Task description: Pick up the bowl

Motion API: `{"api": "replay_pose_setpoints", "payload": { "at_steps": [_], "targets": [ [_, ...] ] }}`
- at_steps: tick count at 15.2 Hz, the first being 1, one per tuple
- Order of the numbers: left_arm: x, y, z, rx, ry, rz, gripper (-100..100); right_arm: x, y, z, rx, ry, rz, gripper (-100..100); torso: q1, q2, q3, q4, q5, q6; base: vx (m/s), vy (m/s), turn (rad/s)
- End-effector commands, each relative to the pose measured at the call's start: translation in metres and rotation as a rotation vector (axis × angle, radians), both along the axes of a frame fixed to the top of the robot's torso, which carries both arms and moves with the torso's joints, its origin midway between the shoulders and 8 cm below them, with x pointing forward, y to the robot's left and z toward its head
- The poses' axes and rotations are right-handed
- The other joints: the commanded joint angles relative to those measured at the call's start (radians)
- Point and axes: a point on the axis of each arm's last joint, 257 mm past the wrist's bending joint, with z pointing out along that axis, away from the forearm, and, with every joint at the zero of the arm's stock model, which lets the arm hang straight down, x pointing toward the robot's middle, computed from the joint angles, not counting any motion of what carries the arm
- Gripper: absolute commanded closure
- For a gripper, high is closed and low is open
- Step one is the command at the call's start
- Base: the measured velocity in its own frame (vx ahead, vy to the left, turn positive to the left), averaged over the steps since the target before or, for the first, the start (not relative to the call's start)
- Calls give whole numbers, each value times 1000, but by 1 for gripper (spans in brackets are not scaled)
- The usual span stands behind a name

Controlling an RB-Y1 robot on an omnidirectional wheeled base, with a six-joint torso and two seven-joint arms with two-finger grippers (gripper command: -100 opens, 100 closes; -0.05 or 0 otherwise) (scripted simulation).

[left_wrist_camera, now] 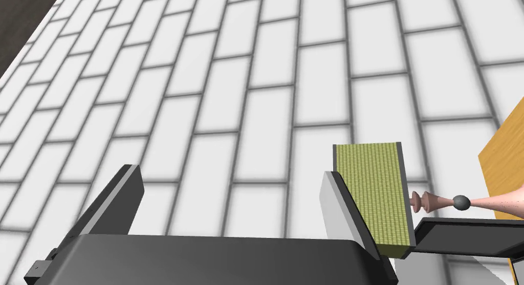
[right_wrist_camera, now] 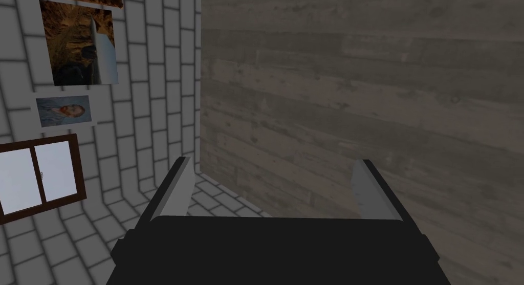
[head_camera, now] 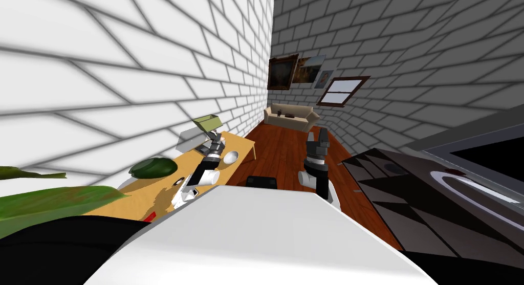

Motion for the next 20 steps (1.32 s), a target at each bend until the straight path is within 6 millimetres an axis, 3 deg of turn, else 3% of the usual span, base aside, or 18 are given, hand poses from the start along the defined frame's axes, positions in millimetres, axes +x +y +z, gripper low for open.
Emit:
{"api": "replay_pose_setpoints", "payload": {
  "at_steps": [1,5,7,12,17,18,20],
  "targets": [
    [1,13,-20,-14,66,22,-100,0,0,0,0,0,0,0,0,0,0,0,0,0,0,19,-52],
    [-1,33,-61,-45,193,65,-100,0,0,0,0,0,0,0,0,0,0,0,0,0,0,24,-75],
    [-1,34,-67,-49,216,70,-100,0,0,0,0,0,0,0,1,0,0,0,0,0,2,25,-38],
    [-14,61,-125,-107,390,136,-100,0,0,0,0,0,0,0,0,-1,0,0,0,0,5,22,-72],
    [-23,70,-153,-135,479,164,-100,0,0,0,0,0,0,0,0,-1,0,0,0,0,3,22,-49],
    [-31,77,-169,-157,524,185,-100,0,0,0,0,0,0,0,0,-1,0,0,0,0,7,16,-66],
    [-32,77,-173,-161,543,188,-100,0,0,0,0,0,0,0,0,-1,0,0,0,0,8,19,-42]
  ]
}}
